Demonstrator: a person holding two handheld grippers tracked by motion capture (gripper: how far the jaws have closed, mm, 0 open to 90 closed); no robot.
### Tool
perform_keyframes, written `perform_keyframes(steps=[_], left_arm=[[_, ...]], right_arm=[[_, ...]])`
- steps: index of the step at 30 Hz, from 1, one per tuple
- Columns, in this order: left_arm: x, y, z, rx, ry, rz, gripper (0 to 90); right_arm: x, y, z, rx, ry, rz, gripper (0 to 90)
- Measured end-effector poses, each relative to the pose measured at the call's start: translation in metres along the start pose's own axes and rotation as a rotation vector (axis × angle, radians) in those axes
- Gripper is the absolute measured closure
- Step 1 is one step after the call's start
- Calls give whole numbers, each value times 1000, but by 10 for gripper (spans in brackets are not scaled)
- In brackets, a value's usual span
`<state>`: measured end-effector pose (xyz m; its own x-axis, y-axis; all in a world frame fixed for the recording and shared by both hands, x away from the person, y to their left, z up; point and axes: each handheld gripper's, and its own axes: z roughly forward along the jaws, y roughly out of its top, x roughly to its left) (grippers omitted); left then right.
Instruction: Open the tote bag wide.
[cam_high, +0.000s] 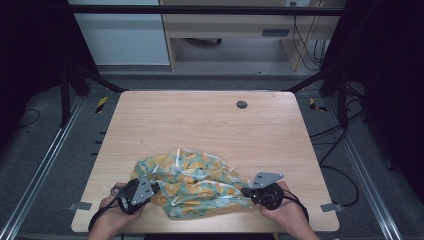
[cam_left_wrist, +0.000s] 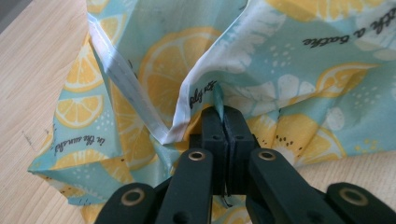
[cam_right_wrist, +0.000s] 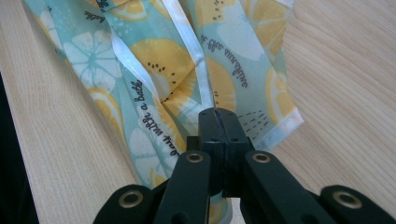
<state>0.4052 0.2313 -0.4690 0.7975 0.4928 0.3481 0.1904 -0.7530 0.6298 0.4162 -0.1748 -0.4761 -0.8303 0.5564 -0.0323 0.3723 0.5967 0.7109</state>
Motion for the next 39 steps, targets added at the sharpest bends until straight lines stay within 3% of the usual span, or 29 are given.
perform_keyframes(steps=[10,20,28,32,33,35,37,39], left_arm=[[0,-5,9,69,-2,4,899],[4,-10,13,111,0,-46,900],[8,-13,13,103,5,-80,900],[11,-16,12,88,-4,-144,900],[12,-16,11,91,-3,-142,899],[12,-16,8,79,5,-142,844],[11,-14,2,44,12,-163,720],[11,-13,-5,-6,20,-217,548]], right_arm=[[2,4,8,35,-6,-27,900],[1,7,18,72,-15,-37,900],[1,10,19,76,-24,-44,900],[2,10,18,72,-21,-41,900],[3,9,19,67,-7,-49,900],[7,9,16,49,14,-69,870],[11,11,9,16,-2,-76,733],[14,15,0,-33,-15,-69,593]])
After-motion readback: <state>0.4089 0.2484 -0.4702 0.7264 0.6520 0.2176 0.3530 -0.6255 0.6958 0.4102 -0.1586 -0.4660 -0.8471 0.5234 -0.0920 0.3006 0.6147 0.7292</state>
